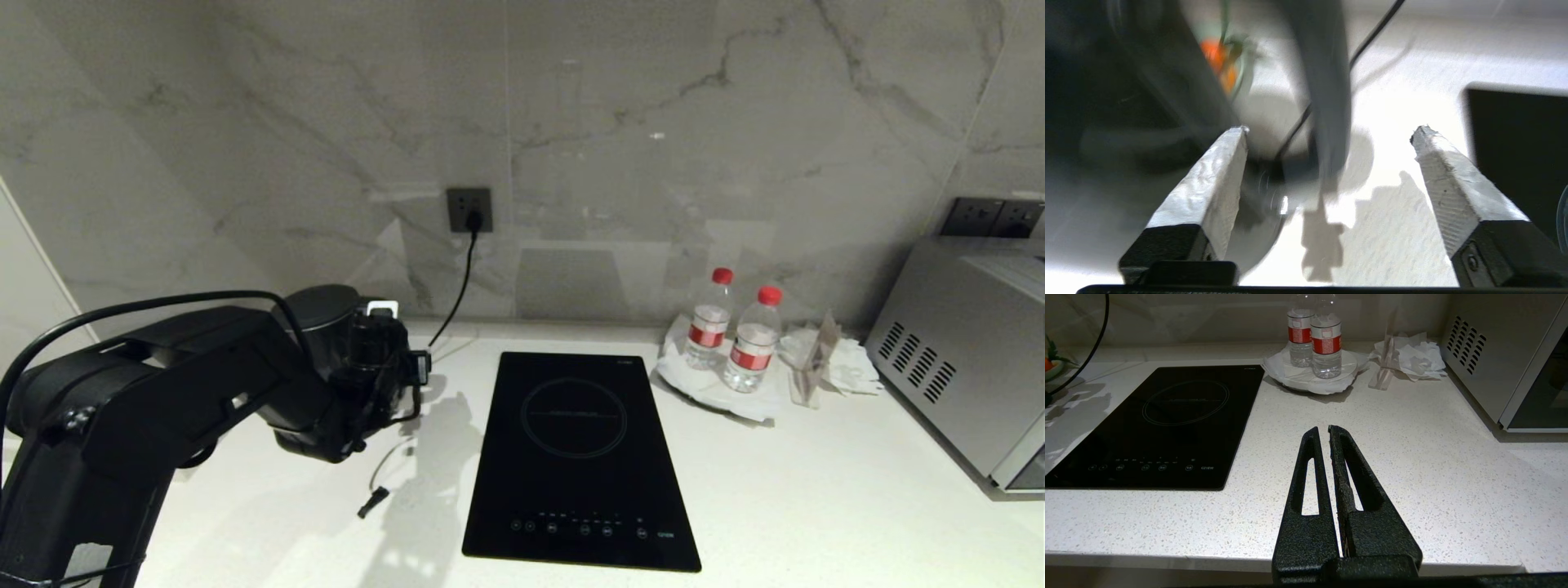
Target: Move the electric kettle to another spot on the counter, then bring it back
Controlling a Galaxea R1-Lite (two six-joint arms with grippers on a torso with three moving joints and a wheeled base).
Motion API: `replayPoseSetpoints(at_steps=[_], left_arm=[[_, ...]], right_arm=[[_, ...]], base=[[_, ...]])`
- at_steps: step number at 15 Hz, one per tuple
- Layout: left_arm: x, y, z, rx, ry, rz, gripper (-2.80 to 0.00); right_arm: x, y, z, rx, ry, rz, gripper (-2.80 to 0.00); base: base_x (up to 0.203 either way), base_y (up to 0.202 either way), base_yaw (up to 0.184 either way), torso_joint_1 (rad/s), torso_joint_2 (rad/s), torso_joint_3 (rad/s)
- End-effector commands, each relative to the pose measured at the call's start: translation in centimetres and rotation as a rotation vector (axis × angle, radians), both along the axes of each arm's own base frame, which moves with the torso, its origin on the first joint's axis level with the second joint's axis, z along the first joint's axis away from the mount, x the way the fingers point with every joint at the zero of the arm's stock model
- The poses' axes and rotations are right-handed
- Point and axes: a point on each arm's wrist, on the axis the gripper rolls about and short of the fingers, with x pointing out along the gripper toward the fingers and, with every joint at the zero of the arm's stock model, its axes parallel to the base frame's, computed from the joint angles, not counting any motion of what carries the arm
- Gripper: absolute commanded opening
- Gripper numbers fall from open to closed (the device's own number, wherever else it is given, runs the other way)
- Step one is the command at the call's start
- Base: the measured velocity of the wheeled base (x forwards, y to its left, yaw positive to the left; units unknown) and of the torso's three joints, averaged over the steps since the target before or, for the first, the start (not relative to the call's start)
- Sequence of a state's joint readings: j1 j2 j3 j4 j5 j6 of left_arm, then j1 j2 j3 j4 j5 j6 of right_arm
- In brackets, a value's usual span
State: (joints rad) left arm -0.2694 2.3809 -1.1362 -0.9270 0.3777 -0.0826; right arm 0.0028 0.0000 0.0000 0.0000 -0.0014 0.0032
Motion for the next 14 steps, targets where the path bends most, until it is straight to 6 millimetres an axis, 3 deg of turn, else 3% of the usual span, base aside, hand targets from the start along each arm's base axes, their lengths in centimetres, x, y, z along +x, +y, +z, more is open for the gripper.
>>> replayPoseSetpoints(at_steps=[1, 5, 9, 13, 14], left_arm=[[-1.0, 0.5, 0.5, -0.010, -0.036, 0.008, 0.00], [-3.2, 0.0, 0.8, -0.018, -0.064, -0.019, 0.00], [-5.1, 0.7, 0.6, -0.018, -0.070, -0.014, 0.00], [-7.5, 0.9, 2.5, -0.024, -0.086, -0.031, 0.00], [-8.0, 0.9, 3.0, -0.022, -0.090, -0.039, -2.80]], right_arm=[[0.0, 0.0, 0.0, 0.000, -0.002, 0.000, -2.80], [0.0, 0.0, 0.0, 0.000, -0.002, 0.000, -2.80], [0.0, 0.0, 0.0, 0.000, -0.002, 0.000, -2.80], [0.0, 0.0, 0.0, 0.000, -0.002, 0.000, -2.80], [0.0, 0.0, 0.0, 0.000, -0.002, 0.000, -2.80]], base=[[0.000, 0.000, 0.000, 0.000, 0.00, 0.000], [0.000, 0.000, 0.000, 0.000, 0.00, 0.000], [0.000, 0.000, 0.000, 0.000, 0.00, 0.000], [0.000, 0.000, 0.000, 0.000, 0.00, 0.000], [0.000, 0.000, 0.000, 0.000, 0.00, 0.000]])
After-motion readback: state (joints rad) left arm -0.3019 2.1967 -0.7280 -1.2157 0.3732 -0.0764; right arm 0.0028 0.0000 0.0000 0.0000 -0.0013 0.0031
